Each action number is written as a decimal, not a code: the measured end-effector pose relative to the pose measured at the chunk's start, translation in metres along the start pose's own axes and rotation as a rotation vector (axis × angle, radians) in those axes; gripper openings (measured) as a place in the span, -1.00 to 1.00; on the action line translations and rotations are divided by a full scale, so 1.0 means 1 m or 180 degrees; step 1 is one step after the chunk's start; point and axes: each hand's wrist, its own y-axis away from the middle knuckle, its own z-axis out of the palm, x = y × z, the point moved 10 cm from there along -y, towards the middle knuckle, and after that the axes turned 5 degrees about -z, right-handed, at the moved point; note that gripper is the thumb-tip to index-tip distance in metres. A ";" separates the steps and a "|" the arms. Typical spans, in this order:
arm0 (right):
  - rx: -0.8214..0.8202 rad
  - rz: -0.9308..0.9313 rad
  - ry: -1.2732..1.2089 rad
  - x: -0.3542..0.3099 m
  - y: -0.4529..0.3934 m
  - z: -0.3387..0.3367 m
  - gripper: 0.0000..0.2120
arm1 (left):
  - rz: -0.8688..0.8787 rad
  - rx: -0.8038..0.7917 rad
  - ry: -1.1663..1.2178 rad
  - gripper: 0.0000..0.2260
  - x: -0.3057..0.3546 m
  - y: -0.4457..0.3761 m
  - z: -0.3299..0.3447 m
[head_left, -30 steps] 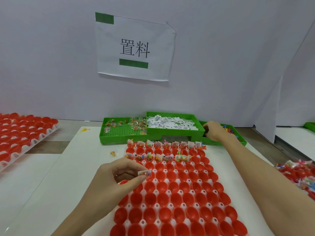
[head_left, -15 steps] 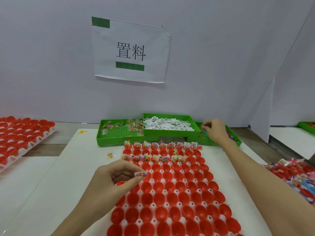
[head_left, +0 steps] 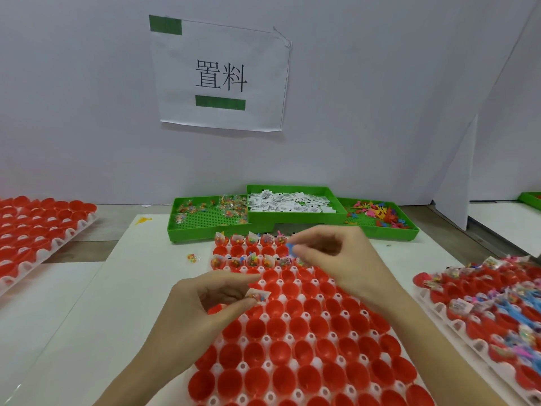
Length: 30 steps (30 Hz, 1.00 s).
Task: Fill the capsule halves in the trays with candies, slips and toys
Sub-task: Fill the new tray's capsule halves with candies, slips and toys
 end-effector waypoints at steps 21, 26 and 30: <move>-0.1001 -0.0335 0.0044 -0.018 0.026 0.050 -0.86 | 0.0499 0.0496 -0.0215 -0.52 0.014 0.009 0.008; -0.0904 -0.0284 -0.0094 -0.008 0.019 0.028 -0.91 | 0.0570 0.0359 -0.0008 -0.64 0.031 -0.002 0.029; -0.0029 -0.0071 0.0126 0.024 0.001 -0.036 -0.95 | 0.0534 0.0004 -0.0592 -0.78 0.043 -0.023 0.060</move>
